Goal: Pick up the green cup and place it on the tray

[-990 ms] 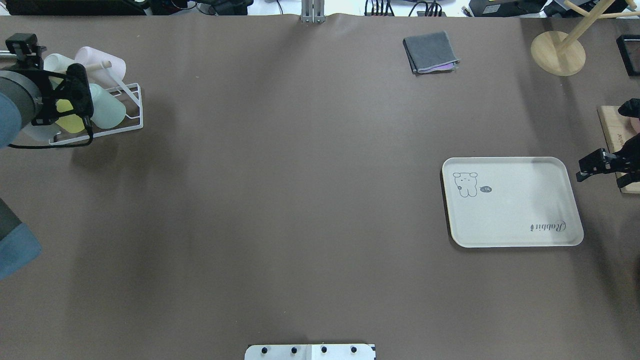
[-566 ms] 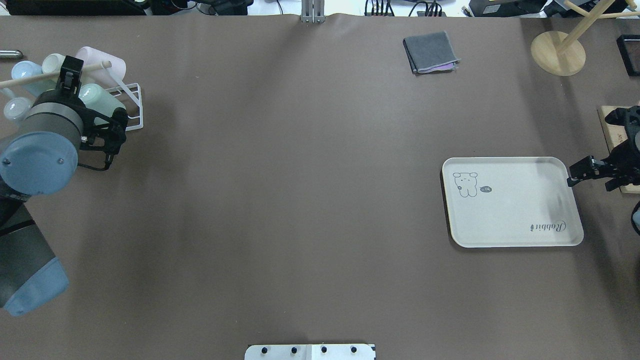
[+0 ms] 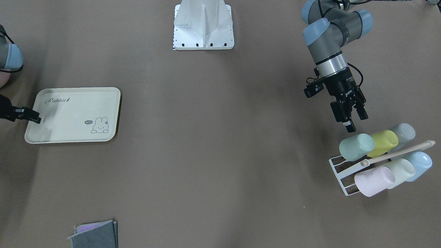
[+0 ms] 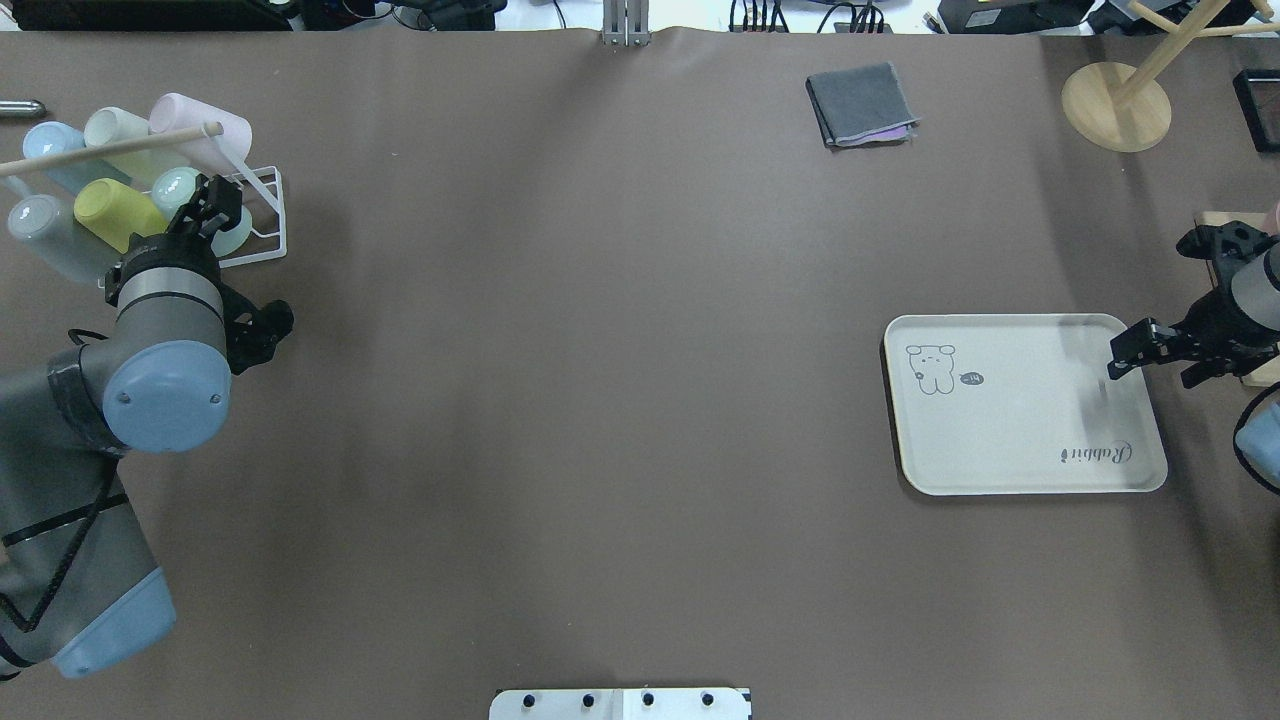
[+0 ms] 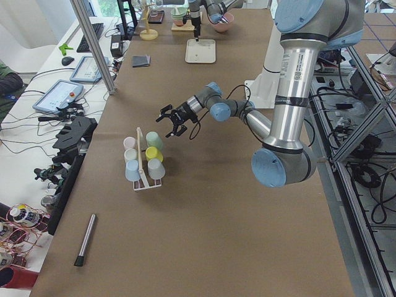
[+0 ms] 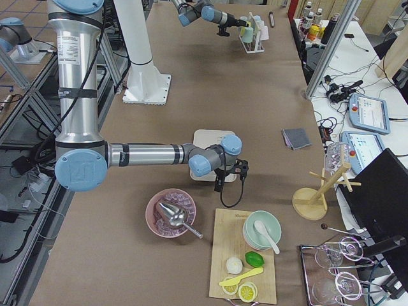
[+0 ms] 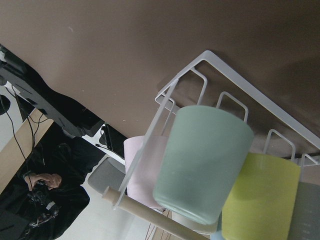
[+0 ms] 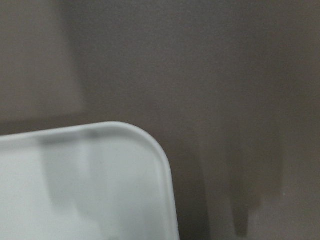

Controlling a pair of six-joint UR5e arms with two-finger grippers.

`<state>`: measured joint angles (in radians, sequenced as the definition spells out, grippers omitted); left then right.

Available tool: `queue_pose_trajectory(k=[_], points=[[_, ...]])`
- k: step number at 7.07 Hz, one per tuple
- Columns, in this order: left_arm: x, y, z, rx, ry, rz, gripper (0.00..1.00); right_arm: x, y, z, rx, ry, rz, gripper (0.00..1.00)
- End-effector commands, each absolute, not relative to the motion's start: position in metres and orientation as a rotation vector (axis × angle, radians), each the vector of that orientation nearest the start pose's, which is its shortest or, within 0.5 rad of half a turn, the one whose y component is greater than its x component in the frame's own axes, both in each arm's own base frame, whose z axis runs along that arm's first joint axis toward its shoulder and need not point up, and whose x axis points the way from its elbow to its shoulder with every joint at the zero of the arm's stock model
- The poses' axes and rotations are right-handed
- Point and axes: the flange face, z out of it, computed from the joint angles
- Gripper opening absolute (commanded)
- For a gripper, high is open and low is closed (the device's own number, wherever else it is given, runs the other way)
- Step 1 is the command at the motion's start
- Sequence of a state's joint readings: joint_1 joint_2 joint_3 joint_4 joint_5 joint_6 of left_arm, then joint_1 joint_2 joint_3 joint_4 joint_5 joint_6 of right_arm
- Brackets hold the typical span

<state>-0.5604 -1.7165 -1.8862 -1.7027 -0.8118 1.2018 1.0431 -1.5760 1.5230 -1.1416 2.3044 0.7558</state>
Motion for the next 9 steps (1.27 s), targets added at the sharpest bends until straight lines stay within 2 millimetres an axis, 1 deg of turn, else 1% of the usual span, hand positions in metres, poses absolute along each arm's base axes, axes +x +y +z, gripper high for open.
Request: queue_pose_trajectory(k=[1,2,3,4,5,6,7,9], points=[[0.357,-0.462,0.441,0.458,-1.017,1.902,0.99,-0.200,-0.474,0.643,-0.151,-0.792,0.079,0.69],[0.361,-0.464,0.451,0.430,-1.039,1.906,0.99,-0.200,-0.474,0.643,-0.151,-0.792,0.079,0.63],[0.363,-0.463,0.452,0.429,-1.043,1.905,0.99,-0.200,-0.474,0.644,-0.152,-0.791,0.079,0.56],[0.370,-0.459,0.447,0.426,-1.098,1.897,0.98,-0.200,-0.474,0.643,-0.152,-0.793,0.078,0.42],[0.373,-0.461,0.437,0.427,-1.122,1.927,0.98,-0.200,-0.474,0.643,-0.152,-0.793,0.078,0.17],[0.376,-0.463,0.427,0.441,-1.151,1.956,0.98,-0.200,-0.474,0.643,-0.152,-0.794,0.076,0.00],[0.379,-0.464,0.437,0.452,-1.157,1.958,0.98,-0.201,-0.476,0.641,-0.148,-0.797,0.073,0.00],[0.386,-0.471,0.461,0.429,-1.193,1.940,0.98,-0.201,-0.474,0.647,-0.126,-0.815,0.056,0.00]])
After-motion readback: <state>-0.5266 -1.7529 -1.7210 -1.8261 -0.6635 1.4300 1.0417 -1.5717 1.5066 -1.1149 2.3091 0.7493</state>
